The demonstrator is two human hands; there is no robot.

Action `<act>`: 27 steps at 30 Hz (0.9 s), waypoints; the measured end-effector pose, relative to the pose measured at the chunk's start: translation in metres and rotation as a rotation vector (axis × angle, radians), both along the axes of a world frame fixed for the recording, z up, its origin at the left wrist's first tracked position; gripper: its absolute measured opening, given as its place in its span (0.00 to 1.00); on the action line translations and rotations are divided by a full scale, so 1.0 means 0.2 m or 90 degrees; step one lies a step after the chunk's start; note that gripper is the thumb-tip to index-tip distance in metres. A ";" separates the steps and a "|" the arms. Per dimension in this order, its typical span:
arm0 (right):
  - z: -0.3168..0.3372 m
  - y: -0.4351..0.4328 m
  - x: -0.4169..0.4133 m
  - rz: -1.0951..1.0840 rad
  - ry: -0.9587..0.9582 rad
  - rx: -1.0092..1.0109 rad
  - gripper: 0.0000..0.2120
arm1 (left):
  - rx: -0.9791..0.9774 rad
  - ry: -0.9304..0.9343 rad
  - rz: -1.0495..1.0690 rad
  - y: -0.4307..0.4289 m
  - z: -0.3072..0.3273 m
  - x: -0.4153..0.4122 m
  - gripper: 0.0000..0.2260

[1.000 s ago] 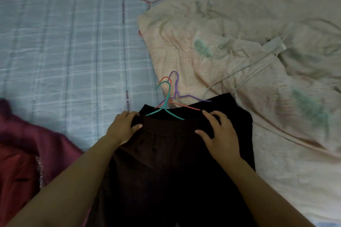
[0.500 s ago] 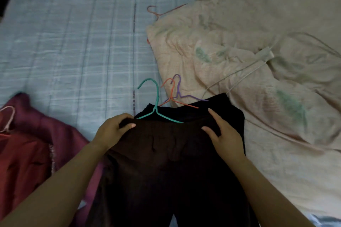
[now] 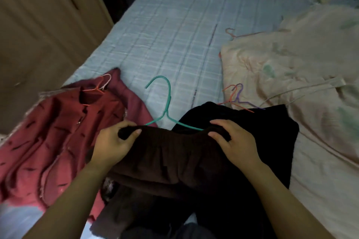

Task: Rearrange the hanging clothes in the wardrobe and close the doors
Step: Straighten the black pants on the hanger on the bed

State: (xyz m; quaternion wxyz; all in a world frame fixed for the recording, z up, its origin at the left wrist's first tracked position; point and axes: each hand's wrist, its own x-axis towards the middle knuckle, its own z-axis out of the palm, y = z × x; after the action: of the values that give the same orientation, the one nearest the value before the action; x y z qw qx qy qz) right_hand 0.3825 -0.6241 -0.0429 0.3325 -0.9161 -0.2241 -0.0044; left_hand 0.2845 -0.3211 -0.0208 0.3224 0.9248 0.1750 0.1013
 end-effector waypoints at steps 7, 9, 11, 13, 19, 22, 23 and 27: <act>0.22 0.53 -0.33 0.125 -0.072 0.016 0.25 | 0.071 -0.024 0.189 0.31 0.23 -0.70 0.12; 0.25 0.70 -0.45 0.154 -0.109 0.005 0.24 | 0.063 -0.034 0.240 0.38 0.25 -0.93 0.15; 0.28 0.89 -0.61 0.188 -0.138 -0.001 0.21 | 0.061 -0.035 0.292 0.47 0.26 -1.17 0.14; 0.30 1.08 -0.78 0.220 -0.182 0.024 0.20 | 0.061 -0.048 0.348 0.57 0.27 -1.43 0.14; 0.41 1.66 -1.38 0.336 -0.255 0.087 0.21 | 0.065 -0.127 0.524 0.89 0.34 -2.23 0.18; 0.46 1.94 -1.62 0.393 -0.275 0.101 0.21 | 0.076 -0.137 0.595 1.01 0.33 -2.55 0.19; 0.47 2.03 -1.69 0.410 -0.278 0.109 0.21 | 0.084 -0.142 0.614 1.06 0.34 -2.64 0.19; 0.54 2.36 -1.92 0.474 -0.274 0.117 0.21 | 0.123 -0.167 0.669 1.27 0.40 -2.93 0.17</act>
State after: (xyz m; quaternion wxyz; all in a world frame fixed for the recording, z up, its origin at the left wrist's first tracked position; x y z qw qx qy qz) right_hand -0.0018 -0.1512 0.0643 0.3374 -0.7176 -0.6019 -0.0948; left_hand -0.3012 -0.0676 0.0590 0.1611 0.7181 0.5612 0.3787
